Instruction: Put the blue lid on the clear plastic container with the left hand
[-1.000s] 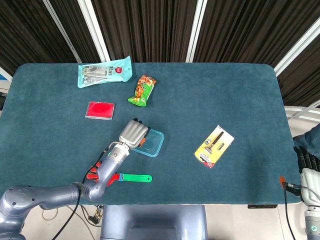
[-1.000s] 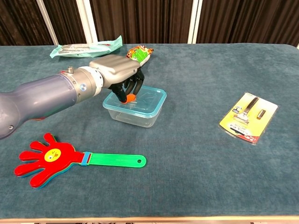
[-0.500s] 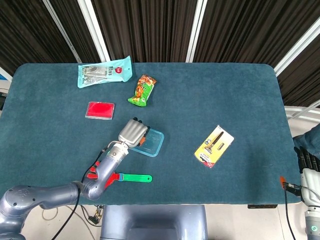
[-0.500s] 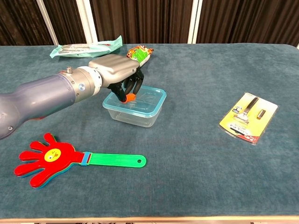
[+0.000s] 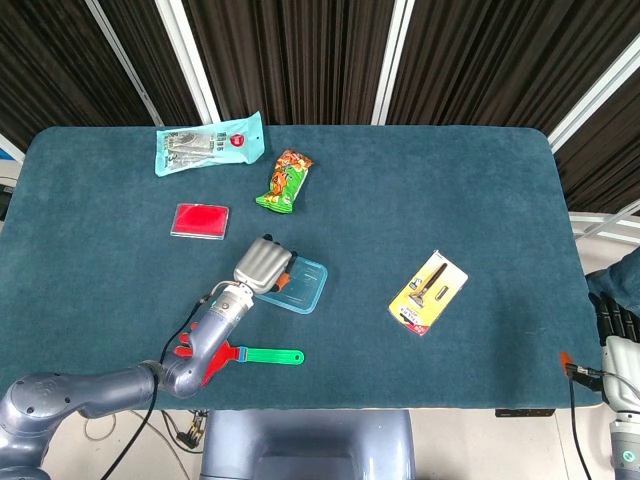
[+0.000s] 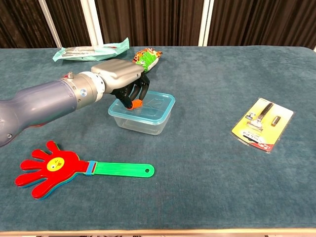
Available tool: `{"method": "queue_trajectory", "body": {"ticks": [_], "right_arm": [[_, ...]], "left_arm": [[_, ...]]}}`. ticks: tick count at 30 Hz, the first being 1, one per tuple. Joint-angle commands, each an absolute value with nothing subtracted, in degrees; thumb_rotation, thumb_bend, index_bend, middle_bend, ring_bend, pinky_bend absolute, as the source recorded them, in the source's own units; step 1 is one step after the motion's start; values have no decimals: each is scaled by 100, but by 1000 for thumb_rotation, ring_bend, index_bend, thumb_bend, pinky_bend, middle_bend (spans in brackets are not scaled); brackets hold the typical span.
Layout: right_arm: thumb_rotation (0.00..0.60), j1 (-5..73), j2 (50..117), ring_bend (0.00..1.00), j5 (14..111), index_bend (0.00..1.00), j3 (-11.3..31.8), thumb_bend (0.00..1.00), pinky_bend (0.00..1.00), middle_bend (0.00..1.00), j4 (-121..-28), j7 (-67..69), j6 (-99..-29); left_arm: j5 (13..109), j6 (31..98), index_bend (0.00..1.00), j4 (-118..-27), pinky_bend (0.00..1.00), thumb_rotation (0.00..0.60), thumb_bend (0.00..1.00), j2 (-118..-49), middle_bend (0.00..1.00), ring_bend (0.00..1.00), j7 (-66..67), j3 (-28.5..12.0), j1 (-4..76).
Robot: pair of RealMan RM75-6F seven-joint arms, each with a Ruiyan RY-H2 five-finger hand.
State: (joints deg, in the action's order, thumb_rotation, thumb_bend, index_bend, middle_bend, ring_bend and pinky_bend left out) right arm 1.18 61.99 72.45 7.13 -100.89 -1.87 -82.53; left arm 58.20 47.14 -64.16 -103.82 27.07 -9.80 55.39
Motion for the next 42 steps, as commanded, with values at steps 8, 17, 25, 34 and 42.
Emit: {"method": "queue_trajectory", "body": {"ticks": [8, 17, 25, 34, 42], "right_arm": [[600, 114, 6197, 0, 7238, 0, 713, 338, 0, 14, -10095, -189, -8255], [600, 112, 6199, 0, 7239, 0, 715, 338, 0, 14, -10087, -188, -8263], [600, 110, 6203, 0, 7251, 0, 711, 338, 0, 14, -10083, -190, -8268], [600, 112, 6214, 0, 7233, 0, 708, 338, 0, 14, -10074, -207, -8256], [600, 115, 6222, 0, 7200, 0, 719, 338, 0, 14, -10064, -218, -8247]], "left_arm": [[5961, 4791, 659, -6341, 365, 600, 594, -10397, 621, 420, 2627, -977, 5486], [6094, 4749, 663, -6131, 404, 600, 599, -10462, 632, 444, 2463, -972, 5460], [6301, 4823, 665, -6222, 404, 600, 598, -10365, 631, 444, 2243, -1046, 5447], [6481, 5097, 666, -6574, 404, 600, 598, -10142, 631, 444, 2306, -1187, 5461], [6517, 5103, 667, -6697, 404, 600, 598, -10033, 631, 444, 2410, -1247, 5524]]}}
